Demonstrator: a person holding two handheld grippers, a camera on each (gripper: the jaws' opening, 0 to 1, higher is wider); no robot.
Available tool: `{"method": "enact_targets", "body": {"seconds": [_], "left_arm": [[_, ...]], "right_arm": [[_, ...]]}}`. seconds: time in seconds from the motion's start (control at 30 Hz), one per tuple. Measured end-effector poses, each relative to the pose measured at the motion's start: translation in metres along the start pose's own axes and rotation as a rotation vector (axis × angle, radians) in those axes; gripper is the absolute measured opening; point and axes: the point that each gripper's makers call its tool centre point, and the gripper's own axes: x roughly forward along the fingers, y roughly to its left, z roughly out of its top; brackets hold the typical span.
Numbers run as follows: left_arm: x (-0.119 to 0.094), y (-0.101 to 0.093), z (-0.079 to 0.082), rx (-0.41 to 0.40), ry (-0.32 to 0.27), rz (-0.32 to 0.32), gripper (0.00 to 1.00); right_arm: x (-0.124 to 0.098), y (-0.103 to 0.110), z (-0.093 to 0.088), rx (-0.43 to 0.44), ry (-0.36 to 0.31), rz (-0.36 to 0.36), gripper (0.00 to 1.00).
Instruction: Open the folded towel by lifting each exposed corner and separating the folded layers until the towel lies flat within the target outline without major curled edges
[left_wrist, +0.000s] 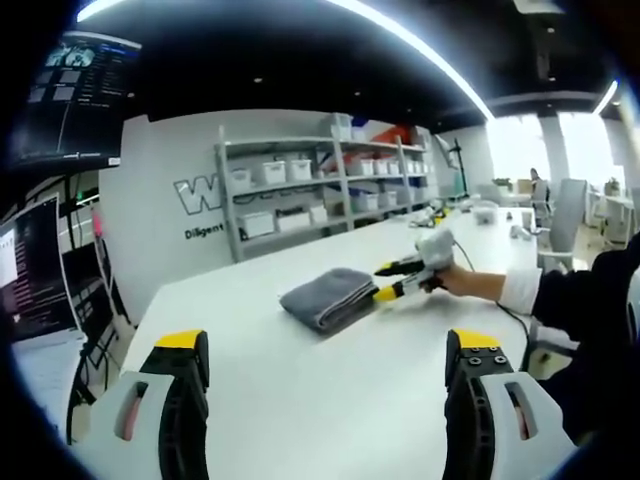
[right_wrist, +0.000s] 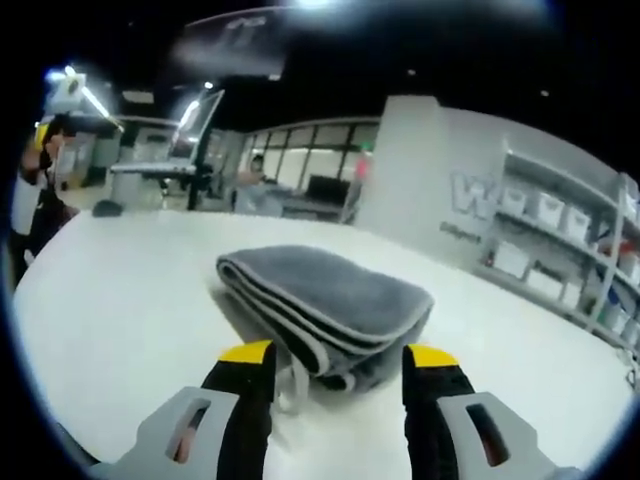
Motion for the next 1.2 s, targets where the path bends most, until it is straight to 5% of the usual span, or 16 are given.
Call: {"method": "enact_targets", "body": {"seconds": [1.2], "left_arm": [[0.0034, -0.0020, -0.0034, 0.007, 0.018, -0.005, 0.97]], "right_arm": [[-0.0013, -0.0003, 0.0022, 0.000, -0.003, 0.003, 0.41]]}}
